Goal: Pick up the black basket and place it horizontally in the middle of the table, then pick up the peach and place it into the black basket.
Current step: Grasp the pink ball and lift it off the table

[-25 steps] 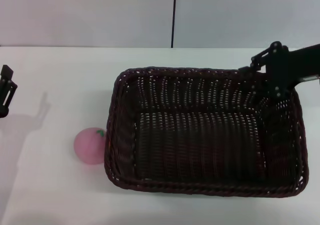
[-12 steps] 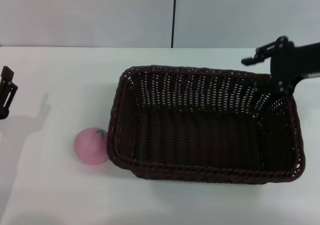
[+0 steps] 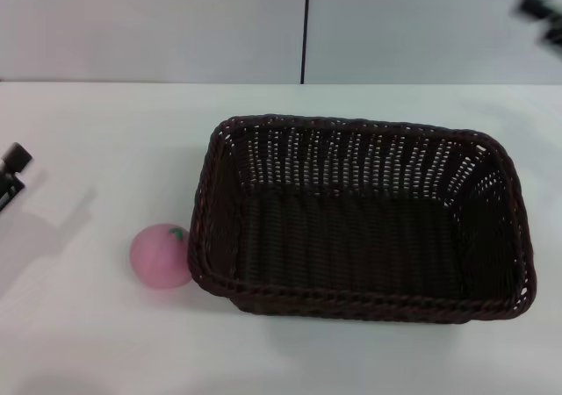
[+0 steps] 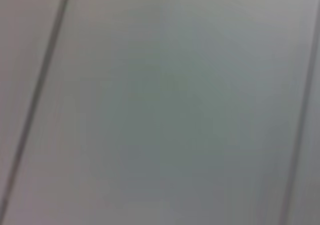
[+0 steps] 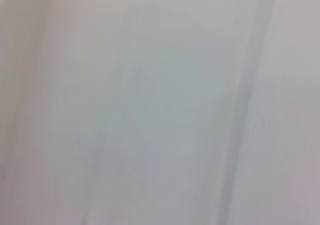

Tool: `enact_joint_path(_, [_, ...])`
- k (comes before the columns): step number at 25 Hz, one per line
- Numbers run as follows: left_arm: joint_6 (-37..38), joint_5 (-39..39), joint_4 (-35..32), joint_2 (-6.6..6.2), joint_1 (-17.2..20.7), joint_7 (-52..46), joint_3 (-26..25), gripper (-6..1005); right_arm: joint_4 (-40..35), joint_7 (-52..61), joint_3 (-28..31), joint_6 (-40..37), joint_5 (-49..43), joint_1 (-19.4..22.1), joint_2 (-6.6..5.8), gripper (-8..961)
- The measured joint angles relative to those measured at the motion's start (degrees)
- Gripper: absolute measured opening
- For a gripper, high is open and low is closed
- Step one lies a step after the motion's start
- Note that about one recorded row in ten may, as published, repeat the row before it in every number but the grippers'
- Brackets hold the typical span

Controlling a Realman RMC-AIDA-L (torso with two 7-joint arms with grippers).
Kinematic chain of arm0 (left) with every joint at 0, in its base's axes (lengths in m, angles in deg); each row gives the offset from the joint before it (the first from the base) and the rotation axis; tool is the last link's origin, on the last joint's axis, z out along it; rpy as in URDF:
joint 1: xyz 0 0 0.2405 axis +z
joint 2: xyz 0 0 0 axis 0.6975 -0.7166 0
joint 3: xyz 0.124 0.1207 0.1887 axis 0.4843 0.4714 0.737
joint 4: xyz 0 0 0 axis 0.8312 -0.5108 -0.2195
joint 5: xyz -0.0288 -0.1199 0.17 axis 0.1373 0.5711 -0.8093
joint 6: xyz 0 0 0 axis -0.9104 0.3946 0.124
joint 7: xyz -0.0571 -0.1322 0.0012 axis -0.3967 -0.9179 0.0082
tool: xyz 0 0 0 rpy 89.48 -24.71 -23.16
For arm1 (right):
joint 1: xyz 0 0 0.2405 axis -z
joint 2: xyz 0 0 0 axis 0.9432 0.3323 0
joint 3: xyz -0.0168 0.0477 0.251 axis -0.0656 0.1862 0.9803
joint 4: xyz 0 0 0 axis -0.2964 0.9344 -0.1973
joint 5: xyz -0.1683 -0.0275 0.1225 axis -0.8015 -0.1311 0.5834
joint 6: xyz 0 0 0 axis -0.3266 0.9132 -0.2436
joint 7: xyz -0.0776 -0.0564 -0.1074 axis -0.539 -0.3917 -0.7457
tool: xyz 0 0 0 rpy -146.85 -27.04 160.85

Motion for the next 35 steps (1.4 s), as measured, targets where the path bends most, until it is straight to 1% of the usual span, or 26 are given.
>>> enact_joint_path(1, [0.99,0.0,-5.58,-0.42,-0.25,-5.9,7.19,737,6.47,-2.79,0.01,-0.57,9.41,2.39,0.06,438])
enact_joint_path(2, [0.99,0.0,-5.58,-0.42,-0.25,-5.9,7.19,736,6.47,-2.79,0.01,-0.57,9.41,2.39,0.06,438])
enact_joint_path(3, [0.92,-0.02,-7.9,-0.48,-0.27,-7.56,11.09,736,16.25,-7.66,0.05,-2.85,19.13,3.7,-0.03,438])
enact_joint_path(4, [0.92,-0.02,-7.9,-0.48,-0.27,-7.56,11.09,735,16.25,-7.66,0.05,-2.85,19.13,3.7,-0.03,438])
enact_joint_path(5, [0.76,-0.02,-9.13,-0.43,-0.27,-8.19,13.5,735,21.75,-10.31,0.01,-4.77,23.66,4.01,-0.07,439])
enact_joint_path(6, [-0.11,-0.02,-11.25,0.06,-0.26,-8.94,18.44,735,29.52,-16.13,0.03,-8.67,29.82,4.31,-0.14,439])
enact_joint_path(7, [-0.11,-0.02,-11.25,0.06,-0.26,-8.94,18.44,734,29.52,-16.13,0.03,-8.67,29.82,4.31,-0.14,439])
enact_joint_path(10, [-1.79,-0.02,-12.09,0.62,-0.28,-8.94,22.61,733,38.62,-24.86,0.02,-14.2,35.53,4.58,0.0,440])
enact_joint_path(11, [-2.48,-0.02,-12.09,0.75,-0.35,-9.02,24.98,732,41.7,-26.22,0.06,-16.06,37.52,4.65,0.05,440])
enact_joint_path(12, [-2.48,-0.02,-12.09,0.75,-0.35,-9.02,24.98,732,41.7,-26.22,0.06,-16.06,37.52,4.65,0.05,441])
enact_joint_path(13, [-2.57,-0.02,-12.06,0.77,-0.35,-9.28,26.54,731,43.56,-26.34,0.48,-16.62,39.0,4.64,0.05,441])
enact_joint_path(16, [-2.82,0.0,-11.82,0.8,0.25,-9.29,29.24,730,45.09,-26.37,1.39,-16.18,39.72,4.49,-0.01,442])
enact_joint_path(20, [-3.79,0.01,-11.39,0.91,0.76,-8.85,30.26,728,45.61,-26.4,1.59,-15.76,39.8,4.22,-0.1,443])
enact_joint_path(22, [-4.96,0.02,-10.53,0.96,0.76,-8.54,30.88,727,45.66,-26.41,1.59,-15.13,39.75,4.03,-0.1,443])
enact_joint_path(26, [-8.78,0.02,-6.78,1.09,0.09,-4.99,32.96,726,45.99,-26.44,1.56,-13.77,39.56,3.58,0.02,444])
enact_joint_path(29, [-10.72,0.37,-3.79,1.31,-0.39,-1.43,32.78,724,46.31,-26.45,1.51,-13.69,39.54,3.52,0.02,445])
enact_joint_path(30, [-10.72,0.37,-3.79,1.31,-0.39,-1.43,32.78,724,46.44,-26.46,1.51,-13.69,39.54,3.49,-0.01,445])
enact_joint_path(31, [-12.41,0.58,-1.65,1.32,-0.88,1.81,31.43,723,46.53,-26.47,1.49,-13.69,39.55,3.48,-0.02,445])
enact_joint_path(35, [-13.49,0.59,-0.8,1.32,-1.4,4.24,30.83,722,46.97,-26.48,1.48,-13.69,39.74,3.48,-0.02,446])
